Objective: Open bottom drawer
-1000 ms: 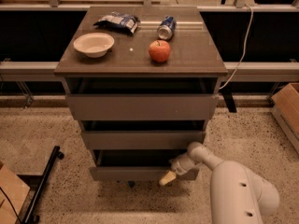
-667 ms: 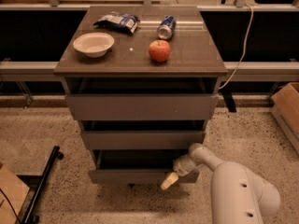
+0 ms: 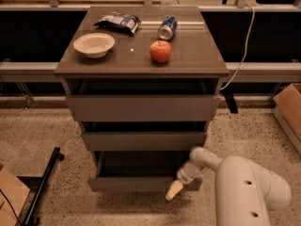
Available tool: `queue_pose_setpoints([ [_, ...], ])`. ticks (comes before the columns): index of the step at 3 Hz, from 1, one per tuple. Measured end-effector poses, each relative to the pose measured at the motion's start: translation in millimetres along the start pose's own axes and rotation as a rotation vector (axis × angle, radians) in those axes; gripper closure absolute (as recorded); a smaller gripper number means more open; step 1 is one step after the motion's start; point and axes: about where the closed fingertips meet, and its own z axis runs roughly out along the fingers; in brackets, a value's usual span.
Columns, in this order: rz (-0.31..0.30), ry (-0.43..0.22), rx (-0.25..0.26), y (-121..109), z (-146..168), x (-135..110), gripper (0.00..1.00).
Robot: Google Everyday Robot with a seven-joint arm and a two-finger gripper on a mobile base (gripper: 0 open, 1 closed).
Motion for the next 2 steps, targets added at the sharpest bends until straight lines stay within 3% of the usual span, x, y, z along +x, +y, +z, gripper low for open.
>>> queue_pose_setpoints([
  [2,0.046,0.077,-0.027,40.6,-26.8,29.4,0.0],
])
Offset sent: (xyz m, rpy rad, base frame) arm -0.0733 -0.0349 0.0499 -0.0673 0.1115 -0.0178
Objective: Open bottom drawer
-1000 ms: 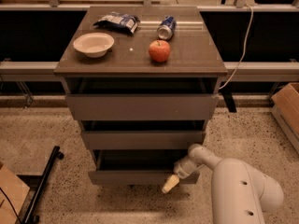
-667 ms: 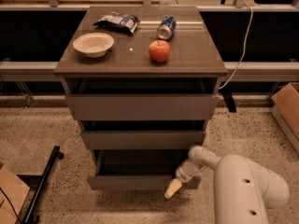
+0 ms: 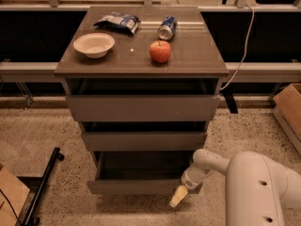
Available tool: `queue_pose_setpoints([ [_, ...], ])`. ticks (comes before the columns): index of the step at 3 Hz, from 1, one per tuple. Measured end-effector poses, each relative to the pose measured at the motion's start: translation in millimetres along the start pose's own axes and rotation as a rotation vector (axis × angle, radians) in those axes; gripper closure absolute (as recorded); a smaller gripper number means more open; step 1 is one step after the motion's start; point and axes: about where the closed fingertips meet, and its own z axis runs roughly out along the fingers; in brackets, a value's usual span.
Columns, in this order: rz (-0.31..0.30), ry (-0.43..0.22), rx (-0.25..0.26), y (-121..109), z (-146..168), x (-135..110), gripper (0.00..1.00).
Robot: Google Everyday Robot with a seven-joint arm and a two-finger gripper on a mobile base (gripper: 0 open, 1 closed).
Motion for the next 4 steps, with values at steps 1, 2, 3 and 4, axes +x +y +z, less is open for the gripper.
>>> queue_pose_setpoints([
  [1,0.033,-0.022,-0.017,12.0,-12.2,18.9,0.0],
  [2,0.074,-0.053,-0.04,20.8,-15.8,37.8,0.01],
  [3,0.105,-0.083,-0.054,23.3,-12.7,50.4,0.22],
  [4,0.13,-0.095,-0.055,23.5,-11.8,58.6,0.43],
])
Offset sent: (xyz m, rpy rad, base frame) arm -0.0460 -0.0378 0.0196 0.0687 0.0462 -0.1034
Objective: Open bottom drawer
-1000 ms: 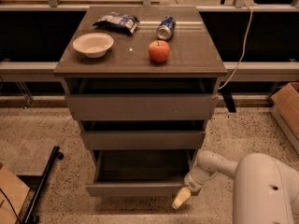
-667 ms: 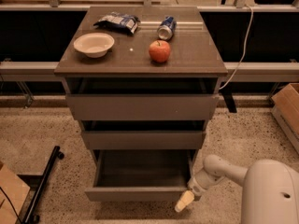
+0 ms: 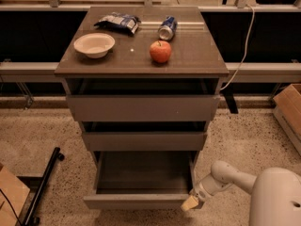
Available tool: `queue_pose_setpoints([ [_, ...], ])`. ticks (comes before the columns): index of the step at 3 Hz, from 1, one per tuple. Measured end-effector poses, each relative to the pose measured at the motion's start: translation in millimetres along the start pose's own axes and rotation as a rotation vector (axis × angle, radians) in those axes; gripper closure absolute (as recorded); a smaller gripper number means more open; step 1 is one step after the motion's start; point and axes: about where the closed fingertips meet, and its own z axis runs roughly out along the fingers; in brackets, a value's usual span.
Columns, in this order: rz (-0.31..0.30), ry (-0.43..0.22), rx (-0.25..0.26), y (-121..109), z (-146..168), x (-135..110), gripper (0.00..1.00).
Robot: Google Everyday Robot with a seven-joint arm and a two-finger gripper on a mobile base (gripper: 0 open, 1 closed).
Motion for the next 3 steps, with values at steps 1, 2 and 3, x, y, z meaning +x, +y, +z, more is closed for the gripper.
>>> queue_pose_setpoints([
  [1,-0.01,-0.005,0.005,1.4,-1.6,-2.7,0.32],
  [2,-0.134,-0.066,0.073,18.3,-20.5,-37.6,0.09],
  [3,-0.289,-0.106,0.169,45.0,-47.3,-76.0,0.0],
])
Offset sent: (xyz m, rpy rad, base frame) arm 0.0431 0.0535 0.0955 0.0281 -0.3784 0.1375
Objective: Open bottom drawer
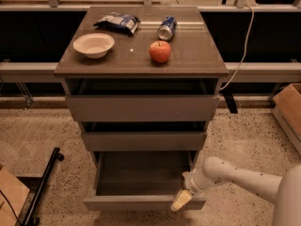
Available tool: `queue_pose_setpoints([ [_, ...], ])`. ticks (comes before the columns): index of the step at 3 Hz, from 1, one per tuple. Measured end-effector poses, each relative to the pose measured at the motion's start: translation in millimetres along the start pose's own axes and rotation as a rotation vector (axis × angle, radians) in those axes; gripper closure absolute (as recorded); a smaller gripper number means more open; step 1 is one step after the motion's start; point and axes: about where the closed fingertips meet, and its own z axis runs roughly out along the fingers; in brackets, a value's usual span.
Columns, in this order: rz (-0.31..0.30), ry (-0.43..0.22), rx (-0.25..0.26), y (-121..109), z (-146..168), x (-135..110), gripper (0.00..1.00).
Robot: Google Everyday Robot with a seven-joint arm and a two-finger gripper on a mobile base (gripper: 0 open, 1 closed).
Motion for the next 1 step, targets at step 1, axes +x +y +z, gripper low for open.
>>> queue_pose_setpoints([
  [1,-0.009,0.002,-0.003,6.4,1.4,-0.9,0.0],
])
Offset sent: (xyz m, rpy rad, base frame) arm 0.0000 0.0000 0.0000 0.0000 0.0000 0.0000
